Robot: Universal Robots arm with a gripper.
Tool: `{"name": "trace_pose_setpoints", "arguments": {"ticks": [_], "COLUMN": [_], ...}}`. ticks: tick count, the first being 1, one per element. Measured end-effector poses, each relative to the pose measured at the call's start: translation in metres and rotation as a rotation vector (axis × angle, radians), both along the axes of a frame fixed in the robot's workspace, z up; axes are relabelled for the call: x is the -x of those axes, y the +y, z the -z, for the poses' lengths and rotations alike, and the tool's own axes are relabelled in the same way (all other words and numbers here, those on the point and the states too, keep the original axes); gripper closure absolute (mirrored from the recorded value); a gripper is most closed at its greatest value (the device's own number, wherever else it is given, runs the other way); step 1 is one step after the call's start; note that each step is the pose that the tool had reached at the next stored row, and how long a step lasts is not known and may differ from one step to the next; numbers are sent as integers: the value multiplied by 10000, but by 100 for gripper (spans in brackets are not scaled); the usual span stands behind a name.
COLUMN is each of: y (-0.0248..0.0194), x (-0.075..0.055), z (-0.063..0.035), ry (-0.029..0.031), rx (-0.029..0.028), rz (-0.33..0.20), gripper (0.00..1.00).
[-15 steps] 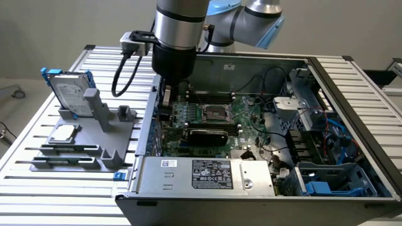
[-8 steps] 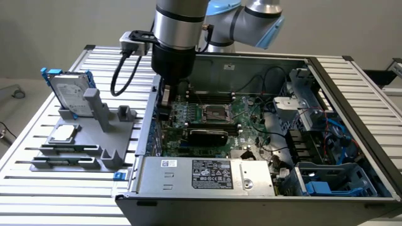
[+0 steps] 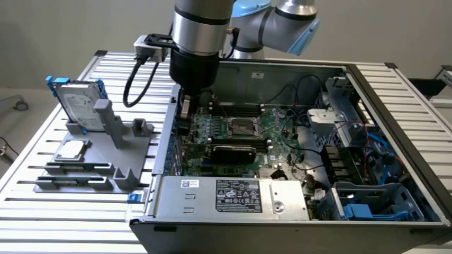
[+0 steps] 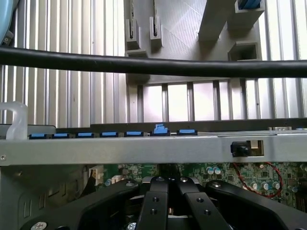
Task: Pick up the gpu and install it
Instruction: 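Press down on the gpu until it lock into place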
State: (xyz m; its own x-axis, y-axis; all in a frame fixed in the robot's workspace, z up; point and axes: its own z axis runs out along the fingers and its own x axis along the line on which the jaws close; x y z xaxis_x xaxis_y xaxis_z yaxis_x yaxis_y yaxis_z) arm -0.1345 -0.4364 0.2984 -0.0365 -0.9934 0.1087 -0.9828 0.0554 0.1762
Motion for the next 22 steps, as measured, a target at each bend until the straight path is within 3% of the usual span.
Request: {"name": "trace_pose_setpoints", "arguments": {"ticks": [15,22], "y": [1,0], "x": [-7,-116], "z": [26,-1], "ry": [-4,0], "rx": [-9,-2], "rz": [12,9], "gripper": [89,89]}}
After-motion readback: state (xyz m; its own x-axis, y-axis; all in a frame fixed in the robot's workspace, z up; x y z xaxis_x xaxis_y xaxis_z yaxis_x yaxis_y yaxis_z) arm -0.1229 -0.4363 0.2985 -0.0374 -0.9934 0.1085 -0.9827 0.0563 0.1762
